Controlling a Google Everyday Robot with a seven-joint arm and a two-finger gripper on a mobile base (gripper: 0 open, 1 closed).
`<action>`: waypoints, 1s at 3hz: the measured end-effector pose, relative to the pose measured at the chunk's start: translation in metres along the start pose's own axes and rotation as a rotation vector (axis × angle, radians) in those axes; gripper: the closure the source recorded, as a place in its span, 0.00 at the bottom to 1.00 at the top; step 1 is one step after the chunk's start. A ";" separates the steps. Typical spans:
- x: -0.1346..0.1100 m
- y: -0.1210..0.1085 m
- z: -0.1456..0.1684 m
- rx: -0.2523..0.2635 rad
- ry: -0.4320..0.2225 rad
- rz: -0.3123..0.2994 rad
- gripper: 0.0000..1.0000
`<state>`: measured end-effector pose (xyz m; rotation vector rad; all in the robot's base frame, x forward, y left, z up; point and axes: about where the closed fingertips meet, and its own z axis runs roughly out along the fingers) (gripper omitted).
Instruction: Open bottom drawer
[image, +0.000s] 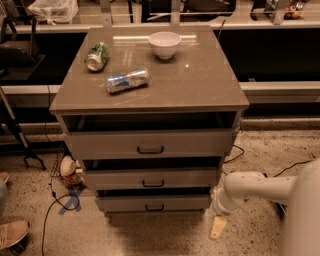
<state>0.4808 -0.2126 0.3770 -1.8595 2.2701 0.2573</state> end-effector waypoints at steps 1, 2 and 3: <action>-0.003 -0.017 0.066 0.021 0.047 -0.028 0.00; -0.003 -0.017 0.065 0.020 0.046 -0.027 0.00; -0.008 -0.018 0.079 0.008 0.014 -0.057 0.00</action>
Offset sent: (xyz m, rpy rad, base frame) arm 0.0197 0.0118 -0.0546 -0.0483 -0.0192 0.0166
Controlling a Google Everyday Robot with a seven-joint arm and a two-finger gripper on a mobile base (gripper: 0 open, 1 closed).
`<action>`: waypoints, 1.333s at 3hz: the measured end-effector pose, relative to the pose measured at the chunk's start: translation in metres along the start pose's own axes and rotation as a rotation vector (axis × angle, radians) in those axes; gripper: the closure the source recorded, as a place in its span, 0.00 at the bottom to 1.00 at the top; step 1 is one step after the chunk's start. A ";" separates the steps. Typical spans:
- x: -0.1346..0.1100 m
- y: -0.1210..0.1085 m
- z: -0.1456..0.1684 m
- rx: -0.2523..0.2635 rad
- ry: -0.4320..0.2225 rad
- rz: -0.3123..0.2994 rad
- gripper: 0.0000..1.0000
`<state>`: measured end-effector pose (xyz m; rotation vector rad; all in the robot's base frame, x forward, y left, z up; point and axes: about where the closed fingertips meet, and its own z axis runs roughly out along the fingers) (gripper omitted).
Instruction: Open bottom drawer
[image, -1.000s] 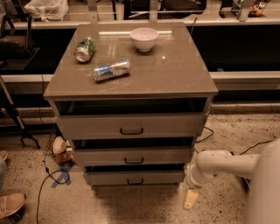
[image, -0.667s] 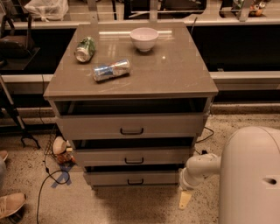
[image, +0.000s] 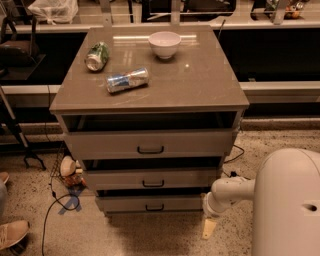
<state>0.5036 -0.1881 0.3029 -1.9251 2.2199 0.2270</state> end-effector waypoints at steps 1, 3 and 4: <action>-0.011 -0.003 0.025 0.006 -0.032 -0.078 0.00; -0.024 -0.013 0.049 0.048 -0.057 -0.147 0.00; -0.024 -0.030 0.069 0.072 -0.025 -0.167 0.00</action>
Offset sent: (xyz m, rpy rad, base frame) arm 0.0368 0.0518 -0.0594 0.0593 -0.1655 0.1933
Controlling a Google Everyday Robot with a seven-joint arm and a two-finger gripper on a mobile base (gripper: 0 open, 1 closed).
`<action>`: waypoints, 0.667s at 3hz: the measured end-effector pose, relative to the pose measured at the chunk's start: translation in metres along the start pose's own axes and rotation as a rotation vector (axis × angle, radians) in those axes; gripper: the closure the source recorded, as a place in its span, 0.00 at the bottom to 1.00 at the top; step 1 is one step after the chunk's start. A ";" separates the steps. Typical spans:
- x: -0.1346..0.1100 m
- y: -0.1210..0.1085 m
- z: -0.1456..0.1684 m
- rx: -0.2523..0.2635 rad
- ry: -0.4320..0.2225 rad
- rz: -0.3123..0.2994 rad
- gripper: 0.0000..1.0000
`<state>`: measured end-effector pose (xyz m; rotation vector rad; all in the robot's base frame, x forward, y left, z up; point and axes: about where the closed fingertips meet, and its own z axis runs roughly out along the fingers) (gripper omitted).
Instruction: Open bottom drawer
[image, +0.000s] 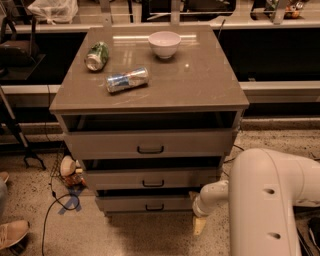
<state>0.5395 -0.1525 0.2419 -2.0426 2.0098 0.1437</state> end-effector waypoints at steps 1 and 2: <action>0.003 -0.014 0.013 0.023 0.020 -0.010 0.00; 0.009 -0.025 0.033 0.025 0.029 0.007 0.00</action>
Offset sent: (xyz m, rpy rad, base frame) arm 0.0565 -0.0039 -0.0544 -0.0345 -0.0289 -0.0486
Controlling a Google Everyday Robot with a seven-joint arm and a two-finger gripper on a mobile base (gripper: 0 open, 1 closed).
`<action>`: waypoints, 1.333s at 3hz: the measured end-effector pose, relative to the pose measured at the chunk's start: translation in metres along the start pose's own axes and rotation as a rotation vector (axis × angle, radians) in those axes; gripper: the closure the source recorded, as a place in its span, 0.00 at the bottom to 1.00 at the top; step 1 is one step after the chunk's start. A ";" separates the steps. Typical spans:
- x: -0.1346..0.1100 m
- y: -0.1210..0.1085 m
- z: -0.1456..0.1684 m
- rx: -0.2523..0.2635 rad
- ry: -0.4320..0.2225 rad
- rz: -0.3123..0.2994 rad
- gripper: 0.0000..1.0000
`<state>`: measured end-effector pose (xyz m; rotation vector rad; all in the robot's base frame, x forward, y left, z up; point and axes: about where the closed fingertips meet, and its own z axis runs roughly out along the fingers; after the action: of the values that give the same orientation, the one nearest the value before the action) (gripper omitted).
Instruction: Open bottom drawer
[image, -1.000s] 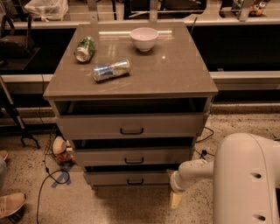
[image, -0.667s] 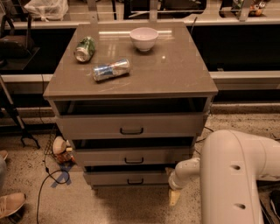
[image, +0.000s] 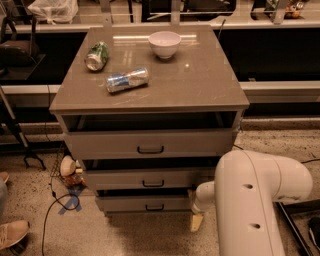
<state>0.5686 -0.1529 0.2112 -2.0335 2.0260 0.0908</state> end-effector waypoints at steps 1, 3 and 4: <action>0.008 -0.005 0.029 -0.027 -0.008 0.034 0.00; 0.033 -0.015 0.044 -0.024 0.020 0.089 0.39; 0.036 -0.014 0.031 0.010 0.037 0.094 0.63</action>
Offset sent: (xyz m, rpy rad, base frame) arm 0.0198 -0.0211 -0.0805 0.0226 0.1148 -0.0935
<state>0.5876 -0.1812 0.1749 -1.9472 2.1400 0.0612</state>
